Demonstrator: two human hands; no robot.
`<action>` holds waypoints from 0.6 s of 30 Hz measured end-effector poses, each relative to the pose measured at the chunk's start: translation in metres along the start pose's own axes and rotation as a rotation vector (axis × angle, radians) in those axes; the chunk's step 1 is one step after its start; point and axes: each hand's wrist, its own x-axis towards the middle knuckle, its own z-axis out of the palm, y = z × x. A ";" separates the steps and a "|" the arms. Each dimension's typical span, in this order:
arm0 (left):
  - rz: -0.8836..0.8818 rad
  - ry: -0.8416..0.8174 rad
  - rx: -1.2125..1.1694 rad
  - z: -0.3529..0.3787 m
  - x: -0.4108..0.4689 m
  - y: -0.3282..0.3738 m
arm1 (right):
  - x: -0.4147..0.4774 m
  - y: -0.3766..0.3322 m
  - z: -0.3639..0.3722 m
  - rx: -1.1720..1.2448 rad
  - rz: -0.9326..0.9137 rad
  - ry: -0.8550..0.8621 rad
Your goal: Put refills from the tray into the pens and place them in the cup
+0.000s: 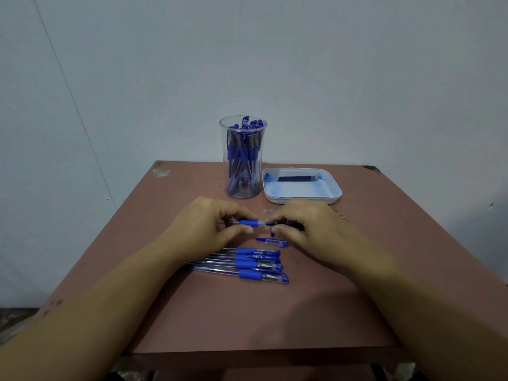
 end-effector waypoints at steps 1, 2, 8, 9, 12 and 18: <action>-0.006 0.004 -0.009 0.000 0.000 -0.001 | 0.000 -0.001 0.000 0.004 0.004 -0.014; -0.017 0.016 -0.023 0.000 0.000 -0.002 | -0.001 0.000 -0.001 0.011 0.014 -0.021; -0.058 0.073 -0.078 -0.002 0.000 -0.004 | -0.006 0.013 -0.008 -0.002 0.113 0.110; -0.058 0.075 -0.077 -0.001 0.000 -0.004 | -0.005 0.013 -0.006 -0.001 0.116 0.114; -0.055 0.059 -0.056 0.000 0.000 -0.005 | -0.002 0.009 0.001 0.056 0.086 0.061; -0.064 0.079 -0.071 -0.001 0.000 -0.007 | -0.004 0.011 -0.002 0.095 0.086 0.141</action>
